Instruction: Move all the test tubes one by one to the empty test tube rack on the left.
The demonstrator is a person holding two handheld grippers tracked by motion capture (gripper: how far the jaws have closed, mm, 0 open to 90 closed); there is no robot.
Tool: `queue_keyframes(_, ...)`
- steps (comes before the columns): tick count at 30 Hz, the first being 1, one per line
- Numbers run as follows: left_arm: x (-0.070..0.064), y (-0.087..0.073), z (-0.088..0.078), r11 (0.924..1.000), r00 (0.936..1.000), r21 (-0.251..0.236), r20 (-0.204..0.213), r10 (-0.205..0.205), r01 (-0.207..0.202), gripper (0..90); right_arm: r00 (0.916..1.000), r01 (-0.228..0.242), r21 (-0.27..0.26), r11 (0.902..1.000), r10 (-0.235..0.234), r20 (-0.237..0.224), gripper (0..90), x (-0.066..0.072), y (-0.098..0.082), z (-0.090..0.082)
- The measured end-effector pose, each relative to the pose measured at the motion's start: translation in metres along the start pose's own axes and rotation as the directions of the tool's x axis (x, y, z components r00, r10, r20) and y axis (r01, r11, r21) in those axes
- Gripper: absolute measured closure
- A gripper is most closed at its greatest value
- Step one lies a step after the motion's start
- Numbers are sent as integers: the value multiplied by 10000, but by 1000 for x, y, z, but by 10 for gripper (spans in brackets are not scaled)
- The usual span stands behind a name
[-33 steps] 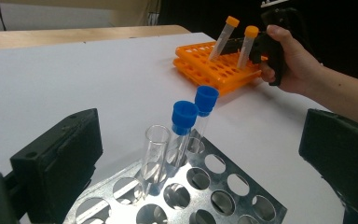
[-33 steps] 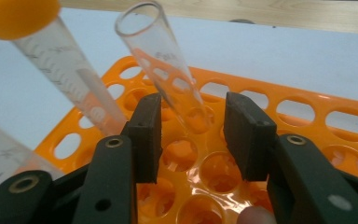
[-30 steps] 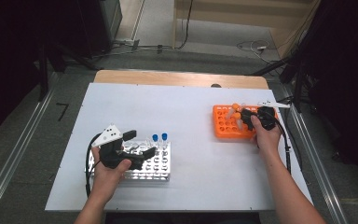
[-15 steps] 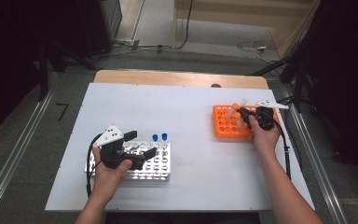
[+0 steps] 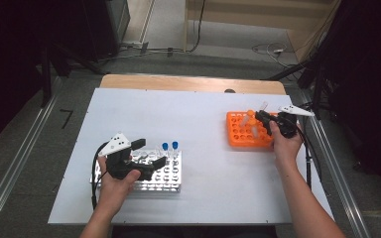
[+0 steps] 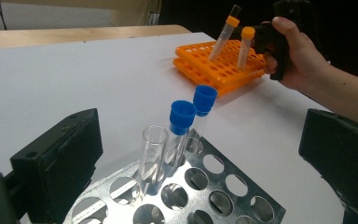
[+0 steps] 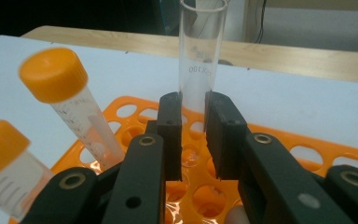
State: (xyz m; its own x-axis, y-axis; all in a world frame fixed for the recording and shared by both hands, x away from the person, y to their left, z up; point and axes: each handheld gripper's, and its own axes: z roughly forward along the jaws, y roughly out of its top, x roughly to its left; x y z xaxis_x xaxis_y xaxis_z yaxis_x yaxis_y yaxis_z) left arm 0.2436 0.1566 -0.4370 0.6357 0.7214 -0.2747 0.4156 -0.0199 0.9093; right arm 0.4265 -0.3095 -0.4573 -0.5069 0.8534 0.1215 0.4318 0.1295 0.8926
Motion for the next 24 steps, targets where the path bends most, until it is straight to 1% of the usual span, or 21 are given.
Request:
queue_keyframes(5, 0, 0, 0, 10000, 10000, -28, -11, 3, -3, 0, 9999, 96, -381, 9992, -100, -112, 734, 1, 5, -12)
queue_keyframes(7, -1, 0, 0, 10000, 10000, -29, -24, 15, -15, 0, 9997, 193, -480, 9987, -200, -145, 734, 1, 7, -17)
queue_keyframes(14, -1, 1, -1, 10000, 10000, -85, -30, 46, -46, 0, 9994, 274, -702, 9972, -288, -182, 734, 3, 11, -34)
queue_keyframes(17, -1, 2, -2, 9999, 10000, -152, -18, 27, -27, 0, 9994, 310, -803, 9963, -324, -157, 734, 3, 11, -42)
queue_keyframes(24, -3, 3, -2, 9999, 10000, -151, -4, 84, -84, 0, 9992, 372, -831, 9958, -380, -82, 734, 3, 4, -58)
